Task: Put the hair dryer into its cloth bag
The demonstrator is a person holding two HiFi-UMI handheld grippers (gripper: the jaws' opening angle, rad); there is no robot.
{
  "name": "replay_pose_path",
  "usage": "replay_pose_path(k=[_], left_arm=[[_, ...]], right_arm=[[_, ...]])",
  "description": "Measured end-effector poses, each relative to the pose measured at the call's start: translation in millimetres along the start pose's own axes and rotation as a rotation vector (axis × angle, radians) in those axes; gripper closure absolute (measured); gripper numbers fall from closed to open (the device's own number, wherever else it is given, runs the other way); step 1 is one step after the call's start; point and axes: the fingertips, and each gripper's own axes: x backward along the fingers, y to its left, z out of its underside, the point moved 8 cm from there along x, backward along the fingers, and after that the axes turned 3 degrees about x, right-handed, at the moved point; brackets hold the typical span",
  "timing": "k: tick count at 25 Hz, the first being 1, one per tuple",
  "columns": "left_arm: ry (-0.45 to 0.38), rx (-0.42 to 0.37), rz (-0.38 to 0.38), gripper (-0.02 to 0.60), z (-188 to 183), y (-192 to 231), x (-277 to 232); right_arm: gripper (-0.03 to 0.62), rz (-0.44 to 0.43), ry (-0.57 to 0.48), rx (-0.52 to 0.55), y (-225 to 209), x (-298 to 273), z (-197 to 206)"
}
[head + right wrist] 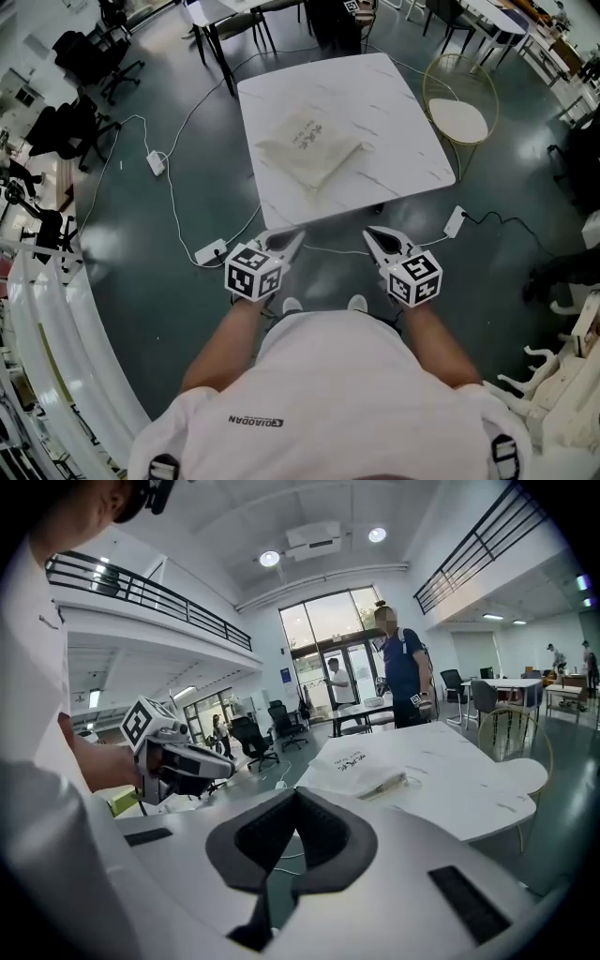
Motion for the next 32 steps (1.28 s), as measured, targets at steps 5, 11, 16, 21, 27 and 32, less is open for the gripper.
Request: replay_pose_path(k=[5, 11, 16, 21, 27, 32], left_arm=[[0.015, -0.009, 0.021, 0.554, 2, 16, 8], [0.011, -0.019, 0.034, 0.554, 2, 19, 11], [0.015, -0.027, 0.041, 0.554, 5, 20, 14], [0.009, -0.03, 0.045, 0.554, 7, 16, 13], [0.007, -0.033, 0.044, 0.554, 7, 14, 13], [0.012, -0.034, 0.04, 0.554, 8, 11, 12]], right_arm=[[0.572, 0.029, 0.001, -0.035, 8, -11, 1], [0.572, 0.047, 0.009, -0.058, 10, -10, 4], [0.572, 0.055, 0.015, -0.064, 14, -12, 7], [0.572, 0.055, 0.016, -0.06, 15, -7, 10], [0.572, 0.051, 0.014, -0.065, 15, -7, 10], [0.572, 0.049, 0.019, -0.067, 12, -4, 12]])
